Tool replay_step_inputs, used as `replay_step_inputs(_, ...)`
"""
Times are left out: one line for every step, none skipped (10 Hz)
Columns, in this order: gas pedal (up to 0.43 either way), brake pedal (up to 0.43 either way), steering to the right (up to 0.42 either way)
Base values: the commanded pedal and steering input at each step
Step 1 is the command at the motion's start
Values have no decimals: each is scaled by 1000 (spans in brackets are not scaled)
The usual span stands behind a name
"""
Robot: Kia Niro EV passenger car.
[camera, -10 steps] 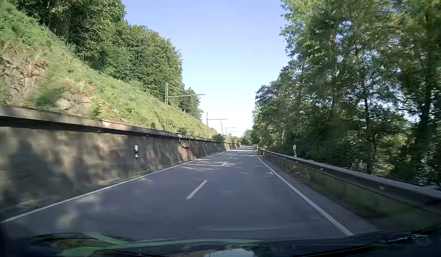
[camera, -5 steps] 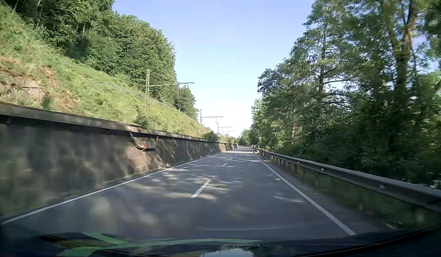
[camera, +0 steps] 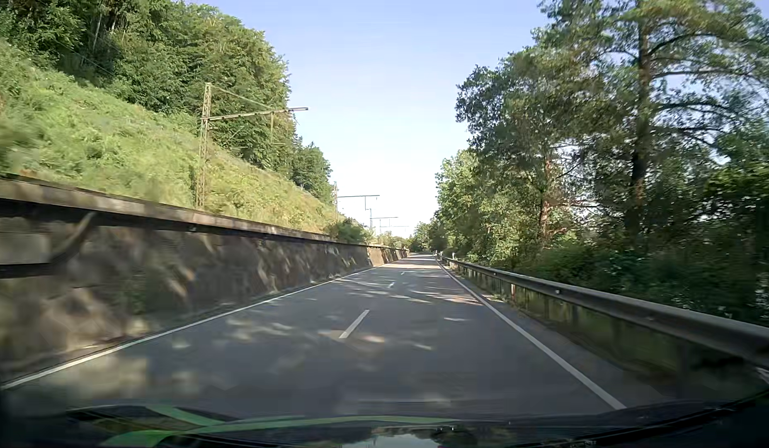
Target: Follow the waypoints while adhering to traffic rules and regulations
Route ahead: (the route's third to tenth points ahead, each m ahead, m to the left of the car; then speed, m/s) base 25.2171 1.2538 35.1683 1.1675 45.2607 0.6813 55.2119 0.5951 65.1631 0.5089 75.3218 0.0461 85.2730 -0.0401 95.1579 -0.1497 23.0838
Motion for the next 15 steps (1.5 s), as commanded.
replay_step_inputs(228, 0, 5)
replay_step_inputs(228, 0, 6)
replay_step_inputs(240, 0, 5)
replay_step_inputs(240, 0, 5)
replay_step_inputs(240, 0, 5)
replay_step_inputs(240, 0, 4)
replay_step_inputs(240, 0, 4)
replay_step_inputs(240, 0, 4)
replay_step_inputs(240, 0, 3)
replay_step_inputs(240, 0, 3)
replay_step_inputs(240, 0, 2)
replay_step_inputs(248, 0, 2)
replay_step_inputs(248, 0, 2)
replay_step_inputs(248, 0, 0)
replay_step_inputs(248, 0, 0)
